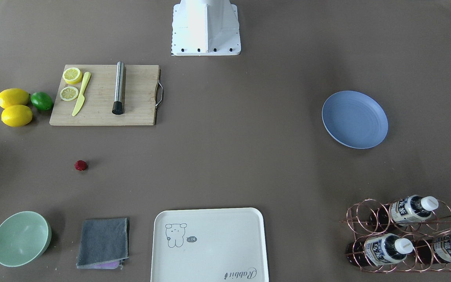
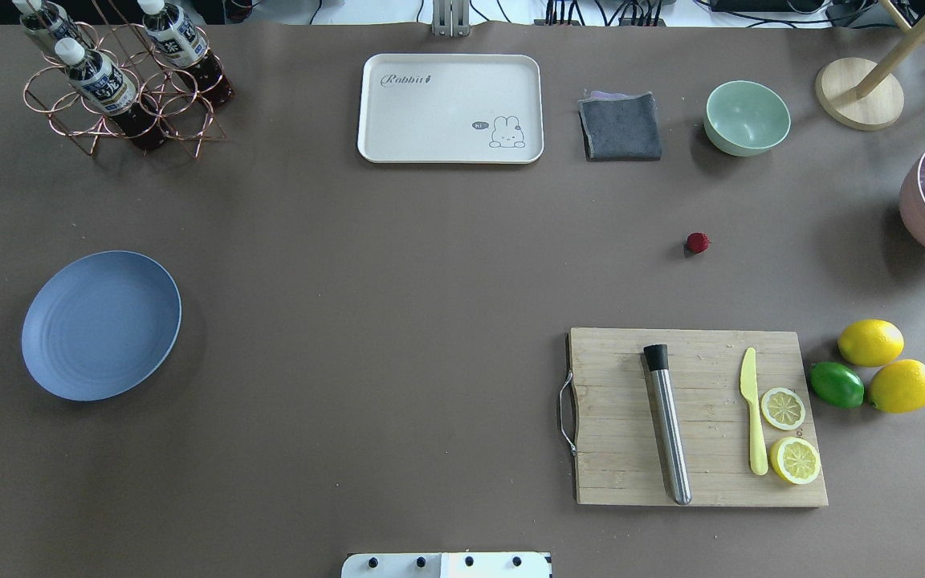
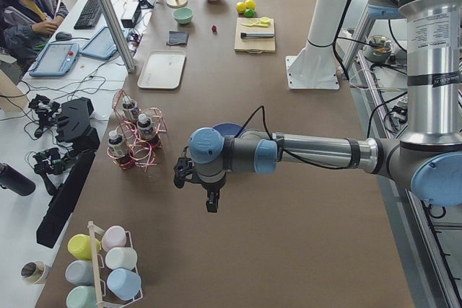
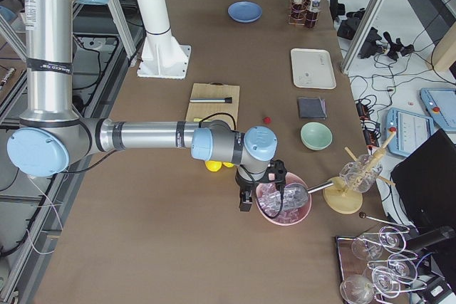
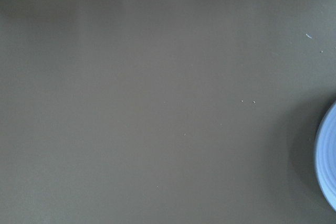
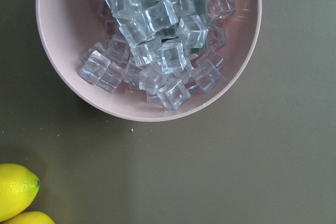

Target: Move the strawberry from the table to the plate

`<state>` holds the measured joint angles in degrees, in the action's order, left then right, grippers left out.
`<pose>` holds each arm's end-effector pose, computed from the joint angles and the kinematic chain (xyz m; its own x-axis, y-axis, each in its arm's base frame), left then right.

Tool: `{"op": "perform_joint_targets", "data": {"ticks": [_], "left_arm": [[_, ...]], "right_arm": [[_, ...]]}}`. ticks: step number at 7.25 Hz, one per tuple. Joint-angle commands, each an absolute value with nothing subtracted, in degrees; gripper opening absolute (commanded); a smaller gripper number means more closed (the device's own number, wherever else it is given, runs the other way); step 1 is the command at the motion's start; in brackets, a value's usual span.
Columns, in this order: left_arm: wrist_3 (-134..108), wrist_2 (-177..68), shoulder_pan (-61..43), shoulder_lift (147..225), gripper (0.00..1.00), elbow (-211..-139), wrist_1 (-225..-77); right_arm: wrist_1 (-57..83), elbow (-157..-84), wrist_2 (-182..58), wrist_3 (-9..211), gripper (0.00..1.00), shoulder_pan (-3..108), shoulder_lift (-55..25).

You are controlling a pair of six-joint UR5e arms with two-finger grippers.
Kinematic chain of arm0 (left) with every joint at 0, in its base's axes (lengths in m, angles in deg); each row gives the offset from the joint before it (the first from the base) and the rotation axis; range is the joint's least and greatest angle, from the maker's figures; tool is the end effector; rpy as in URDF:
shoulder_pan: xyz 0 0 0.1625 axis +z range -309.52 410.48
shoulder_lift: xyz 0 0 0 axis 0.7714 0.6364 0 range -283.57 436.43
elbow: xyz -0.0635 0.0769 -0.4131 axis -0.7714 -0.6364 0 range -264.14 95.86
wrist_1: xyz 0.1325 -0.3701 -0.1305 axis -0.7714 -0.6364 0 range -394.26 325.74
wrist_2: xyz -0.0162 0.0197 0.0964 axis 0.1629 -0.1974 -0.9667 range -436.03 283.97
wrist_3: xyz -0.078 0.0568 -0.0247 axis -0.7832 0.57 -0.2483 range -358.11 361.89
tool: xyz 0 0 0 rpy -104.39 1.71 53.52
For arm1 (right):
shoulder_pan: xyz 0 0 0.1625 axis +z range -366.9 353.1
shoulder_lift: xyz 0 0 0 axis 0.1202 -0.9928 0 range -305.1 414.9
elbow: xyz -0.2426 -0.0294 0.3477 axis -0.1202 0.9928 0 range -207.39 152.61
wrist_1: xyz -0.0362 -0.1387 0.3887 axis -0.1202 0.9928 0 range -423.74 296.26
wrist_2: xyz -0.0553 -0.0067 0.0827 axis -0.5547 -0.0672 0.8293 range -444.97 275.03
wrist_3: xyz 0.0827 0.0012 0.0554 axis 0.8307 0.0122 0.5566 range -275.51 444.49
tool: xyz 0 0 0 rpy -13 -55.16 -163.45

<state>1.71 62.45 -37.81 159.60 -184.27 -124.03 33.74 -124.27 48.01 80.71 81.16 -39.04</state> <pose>-0.0454 -0.4457 0.6224 0.6615 0.0567 -0.7478 -0.0277 0.9983 0.0512 0.0501 -0.4581 0.6469 0.7293 -0.0365 0.6833 0.0819 0.9961 -0.0342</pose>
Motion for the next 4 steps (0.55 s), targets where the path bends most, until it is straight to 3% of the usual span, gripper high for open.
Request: {"op": "perform_joint_targets", "data": {"ticks": [1, 4], "left_arm": [[1.8, 62.5, -37.4, 157.8, 0.98, -184.2, -125.8], [1.1, 62.9, -37.0, 155.8, 0.98, -185.3, -129.0]], "right_arm": [[33.5, -124.4, 48.1, 80.7, 1.00, 81.2, -39.1], [33.6, -124.5, 48.5, 80.4, 1.00, 81.2, -39.1]]}}
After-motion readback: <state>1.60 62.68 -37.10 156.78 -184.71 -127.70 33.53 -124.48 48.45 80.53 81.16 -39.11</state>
